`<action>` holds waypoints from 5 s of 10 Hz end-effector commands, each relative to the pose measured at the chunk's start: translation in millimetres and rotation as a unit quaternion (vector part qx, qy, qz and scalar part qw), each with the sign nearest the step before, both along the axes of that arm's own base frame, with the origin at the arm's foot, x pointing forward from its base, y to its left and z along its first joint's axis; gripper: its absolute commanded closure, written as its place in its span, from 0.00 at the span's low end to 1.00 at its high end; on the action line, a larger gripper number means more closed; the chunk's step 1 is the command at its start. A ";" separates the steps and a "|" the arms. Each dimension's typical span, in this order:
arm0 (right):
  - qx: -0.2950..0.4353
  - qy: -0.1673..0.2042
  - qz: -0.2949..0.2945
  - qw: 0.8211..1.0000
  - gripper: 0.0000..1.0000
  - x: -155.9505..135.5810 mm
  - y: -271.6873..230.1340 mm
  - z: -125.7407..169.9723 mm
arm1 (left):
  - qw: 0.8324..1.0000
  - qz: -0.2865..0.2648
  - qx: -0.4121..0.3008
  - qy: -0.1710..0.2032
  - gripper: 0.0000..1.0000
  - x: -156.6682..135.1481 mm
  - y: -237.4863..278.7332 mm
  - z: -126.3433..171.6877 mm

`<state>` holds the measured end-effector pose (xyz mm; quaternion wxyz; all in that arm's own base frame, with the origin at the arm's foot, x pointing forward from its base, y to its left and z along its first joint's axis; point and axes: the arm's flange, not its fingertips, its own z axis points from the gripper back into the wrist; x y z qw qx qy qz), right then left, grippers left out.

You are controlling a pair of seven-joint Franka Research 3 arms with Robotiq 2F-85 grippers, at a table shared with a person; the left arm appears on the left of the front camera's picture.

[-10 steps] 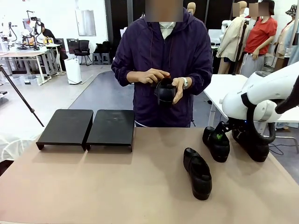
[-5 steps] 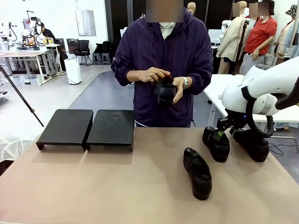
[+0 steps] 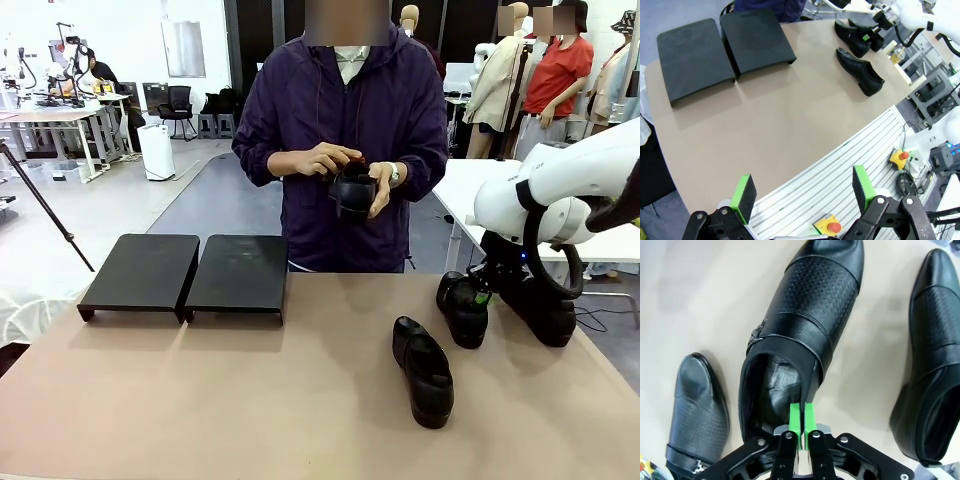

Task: Organize the shoes by placing them on the stand.
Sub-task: Pick up one Shoe and place it in the middle of the table.

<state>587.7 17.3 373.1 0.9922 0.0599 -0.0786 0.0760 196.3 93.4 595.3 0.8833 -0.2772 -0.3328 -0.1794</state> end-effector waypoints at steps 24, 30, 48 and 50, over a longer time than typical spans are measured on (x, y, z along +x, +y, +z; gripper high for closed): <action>0.143 -0.081 0.013 0.986 1.00 -253.9 -52.7 239.7 | 1.000 -0.009 -0.005 -0.005 0.00 -1.3 0.2 -0.4; 0.139 -0.094 -0.005 0.986 1.00 -324.9 -45.5 266.4 | 1.000 -0.009 -0.005 -0.005 0.00 -1.3 0.2 -0.4; 0.178 -0.091 -0.120 0.972 1.00 -342.3 -79.6 237.2 | 1.000 -0.009 -0.005 -0.005 0.00 -1.3 0.2 -0.4; 0.184 -0.097 -0.110 0.972 1.00 -342.5 -72.0 238.9 | 1.000 -0.009 -0.005 -0.005 0.00 -1.3 0.2 -0.4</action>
